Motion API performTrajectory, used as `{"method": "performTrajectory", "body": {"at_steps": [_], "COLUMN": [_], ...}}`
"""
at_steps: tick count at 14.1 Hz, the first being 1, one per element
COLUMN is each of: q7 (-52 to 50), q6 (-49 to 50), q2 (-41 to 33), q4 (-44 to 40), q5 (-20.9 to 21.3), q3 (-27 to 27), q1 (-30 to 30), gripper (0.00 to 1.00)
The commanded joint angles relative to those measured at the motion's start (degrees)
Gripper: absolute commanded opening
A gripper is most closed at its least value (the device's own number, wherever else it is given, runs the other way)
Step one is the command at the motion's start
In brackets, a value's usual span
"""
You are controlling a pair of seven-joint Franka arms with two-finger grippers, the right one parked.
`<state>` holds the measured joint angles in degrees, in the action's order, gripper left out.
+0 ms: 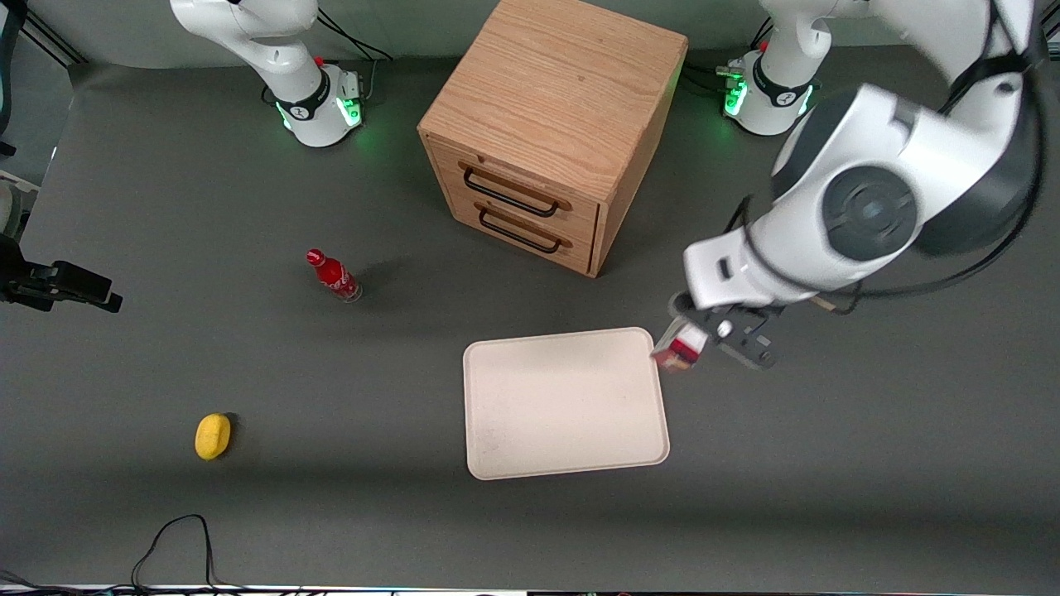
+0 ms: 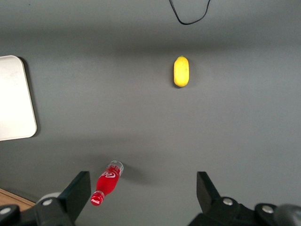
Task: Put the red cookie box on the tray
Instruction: 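Carry the held cookie box with the left gripper over the white tray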
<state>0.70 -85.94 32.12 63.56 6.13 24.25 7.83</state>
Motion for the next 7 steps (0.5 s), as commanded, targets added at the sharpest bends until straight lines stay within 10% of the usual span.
{"method": "performTrajectory", "body": {"at_steps": [1,7], "q7": [-10.68,-31.43], "q6": [-3.07,-12.04], "q2": [8.56,15.33], "q4": [-8.62,-8.1], "q5": [1.7,2.31], "q3": [-0.52,-5.88], "q1": [2.28,8.78], "gripper": [0.0,0.0]}}
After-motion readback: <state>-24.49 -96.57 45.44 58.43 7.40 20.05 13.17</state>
